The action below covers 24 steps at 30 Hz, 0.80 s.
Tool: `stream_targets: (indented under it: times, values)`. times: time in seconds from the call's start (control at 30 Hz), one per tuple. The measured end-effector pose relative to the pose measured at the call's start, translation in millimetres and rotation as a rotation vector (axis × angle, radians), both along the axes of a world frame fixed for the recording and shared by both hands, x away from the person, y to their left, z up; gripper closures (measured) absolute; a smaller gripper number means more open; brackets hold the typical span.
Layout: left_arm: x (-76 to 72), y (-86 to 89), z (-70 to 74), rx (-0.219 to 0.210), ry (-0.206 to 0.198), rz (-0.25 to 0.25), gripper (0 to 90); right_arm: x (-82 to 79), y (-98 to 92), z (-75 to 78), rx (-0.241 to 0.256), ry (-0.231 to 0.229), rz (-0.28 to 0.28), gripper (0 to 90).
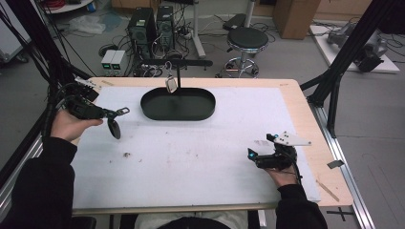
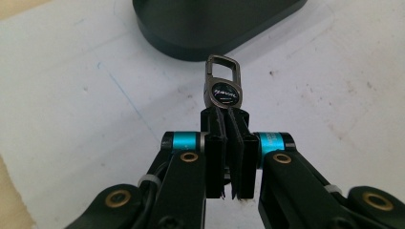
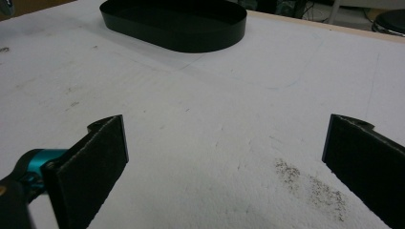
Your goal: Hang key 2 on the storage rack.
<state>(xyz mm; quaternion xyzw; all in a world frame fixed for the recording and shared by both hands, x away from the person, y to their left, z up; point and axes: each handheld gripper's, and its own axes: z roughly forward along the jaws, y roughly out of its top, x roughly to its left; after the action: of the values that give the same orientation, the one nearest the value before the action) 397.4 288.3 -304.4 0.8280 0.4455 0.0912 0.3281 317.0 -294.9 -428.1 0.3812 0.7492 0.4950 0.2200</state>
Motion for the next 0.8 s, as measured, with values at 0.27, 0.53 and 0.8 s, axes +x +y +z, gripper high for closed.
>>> stream_targets:
  times: [0.27,0.53,0.8]
  values:
    - [16.0,-5.6,15.2,0.013,-0.017,-0.014,85.6,-0.5,-0.3,0.5,0.004,-0.004,0.001,0.8]
    - [27.1,-8.2,34.3,0.003,-0.045,-0.018,85.6,-0.8,-0.2,0.5,0.005,0.0,0.001,0.8]
    - [38.0,-17.8,47.7,0.003,-0.072,-0.049,85.5,-0.8,-0.1,0.5,0.0,-0.001,-0.001,0.8]
